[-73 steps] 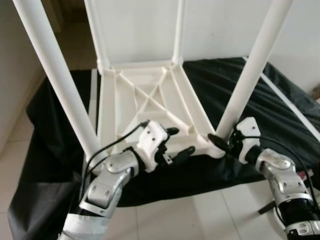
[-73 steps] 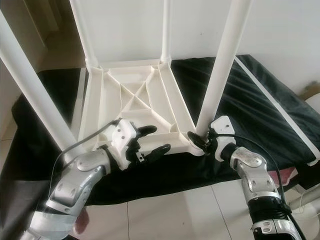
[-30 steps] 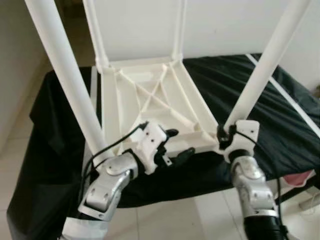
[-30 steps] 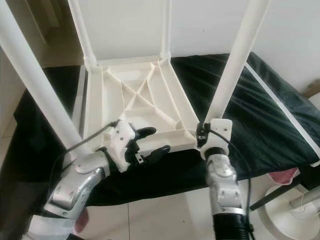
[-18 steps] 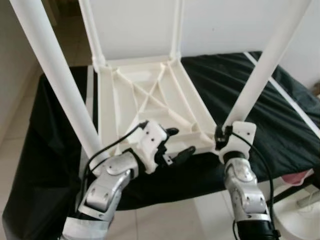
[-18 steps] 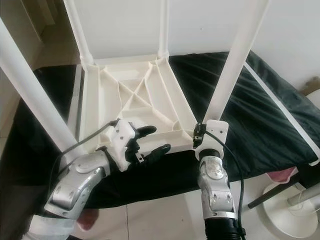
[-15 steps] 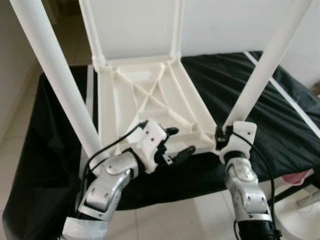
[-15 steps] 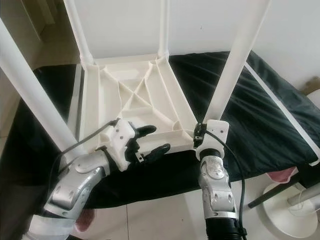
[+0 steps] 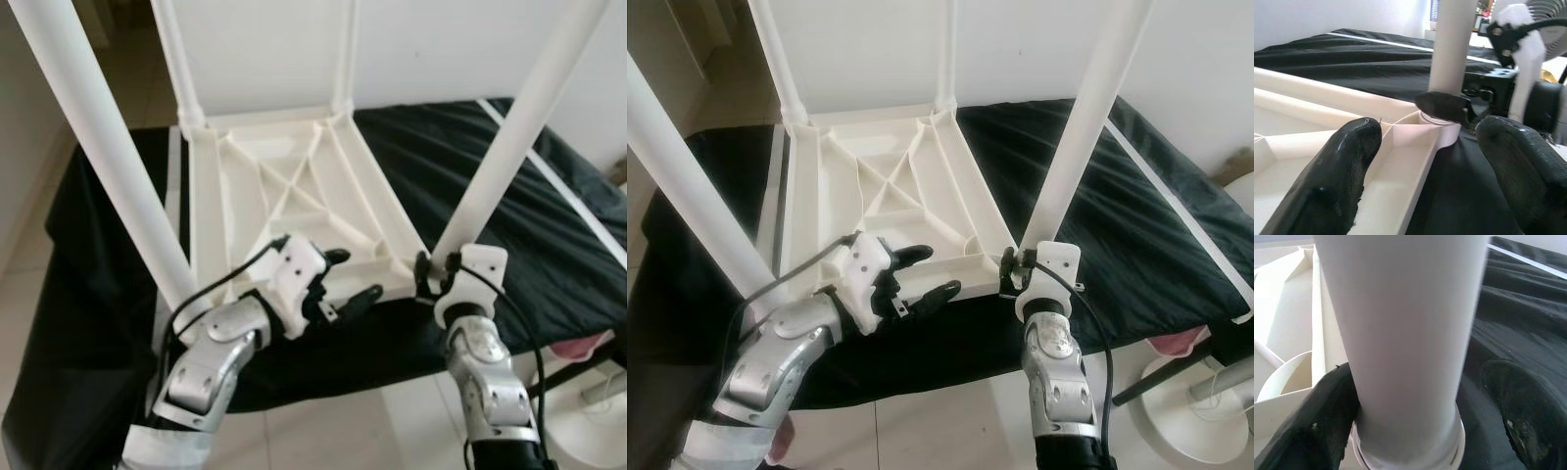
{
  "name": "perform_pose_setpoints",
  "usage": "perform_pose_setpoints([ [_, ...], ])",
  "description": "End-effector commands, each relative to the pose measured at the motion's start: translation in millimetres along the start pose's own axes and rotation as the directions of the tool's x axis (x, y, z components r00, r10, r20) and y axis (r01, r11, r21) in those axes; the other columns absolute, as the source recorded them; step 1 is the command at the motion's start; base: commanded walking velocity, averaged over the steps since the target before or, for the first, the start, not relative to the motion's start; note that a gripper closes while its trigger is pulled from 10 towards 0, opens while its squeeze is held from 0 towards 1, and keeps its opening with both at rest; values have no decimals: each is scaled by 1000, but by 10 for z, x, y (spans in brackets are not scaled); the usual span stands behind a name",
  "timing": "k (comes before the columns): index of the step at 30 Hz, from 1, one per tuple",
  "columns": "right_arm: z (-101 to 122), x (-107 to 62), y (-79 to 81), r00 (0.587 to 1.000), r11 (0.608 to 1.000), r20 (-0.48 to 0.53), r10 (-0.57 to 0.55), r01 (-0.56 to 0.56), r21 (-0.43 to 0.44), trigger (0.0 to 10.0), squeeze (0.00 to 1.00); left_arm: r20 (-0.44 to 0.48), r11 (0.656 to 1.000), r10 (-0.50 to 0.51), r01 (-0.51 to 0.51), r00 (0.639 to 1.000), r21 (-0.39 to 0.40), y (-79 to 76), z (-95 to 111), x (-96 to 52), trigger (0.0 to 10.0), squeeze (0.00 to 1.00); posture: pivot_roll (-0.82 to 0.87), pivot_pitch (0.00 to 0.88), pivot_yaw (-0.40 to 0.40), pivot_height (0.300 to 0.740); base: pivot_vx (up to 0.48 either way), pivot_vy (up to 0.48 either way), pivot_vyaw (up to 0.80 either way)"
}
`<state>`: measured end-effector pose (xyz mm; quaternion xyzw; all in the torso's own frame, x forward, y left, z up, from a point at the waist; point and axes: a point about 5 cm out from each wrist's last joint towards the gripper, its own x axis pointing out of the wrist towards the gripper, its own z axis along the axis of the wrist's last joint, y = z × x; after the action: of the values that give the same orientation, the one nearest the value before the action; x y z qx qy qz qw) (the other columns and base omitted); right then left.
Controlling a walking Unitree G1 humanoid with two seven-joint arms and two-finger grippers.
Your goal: Building children table
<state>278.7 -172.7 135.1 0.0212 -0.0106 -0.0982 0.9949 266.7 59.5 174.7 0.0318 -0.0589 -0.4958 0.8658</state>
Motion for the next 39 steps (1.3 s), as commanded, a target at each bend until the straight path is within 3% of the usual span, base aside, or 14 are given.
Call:
perform_pose_setpoints([
  [1,-24,-62,-72,1000,1000,0,-26,26,-13,10000,0,17,999,37,-37,999,-17,19,31,-10,10000,0,12,64,-31,740,0,0,0],
  [8,-89,-201,-20,1000,999,-20,5,-6,-37,10000,0,80,995,42,-34,996,-99,33,117,-27,10000,0,6,65,-40,740,0,0,0],
  [13,-114,-463,102,989,988,-3,145,-145,-58,10000,0,127,987,55,-35,990,-158,105,226,-132,10000,0,1,71,-42,740,0,0,0],
  [22,-128,-569,170,945,944,-14,327,-327,-37,10000,0,85,991,-1,13,996,-135,89,234,-247,10000,0,0,80,-42,740,0,0,0],
  [28,-101,-529,267,907,907,0,421,-421,-20,10000,0,11,992,-67,68,998,-102,41,190,-336,10000,0,9,85,-45,740,0,0,0],
  [30,-81,-451,295,898,898,9,440,-440,-24,10000,0,-22,986,-127,124,992,-107,-59,166,-380,10000,0,20,88,-47,740,0,0,0],
  [36,-64,-325,279,893,892,19,450,-449,-48,10000,0,-97,967,-224,208,970,-149,-227,78,-486,10000,0,34,94,-49,740,0,0,0],
  [39,-57,-214,237,907,907,29,420,-418,-47,10000,0,-168,951,-280,249,945,-183,-312,-22,-625,10000,0,49,99,-52,740,0,0,0],
])
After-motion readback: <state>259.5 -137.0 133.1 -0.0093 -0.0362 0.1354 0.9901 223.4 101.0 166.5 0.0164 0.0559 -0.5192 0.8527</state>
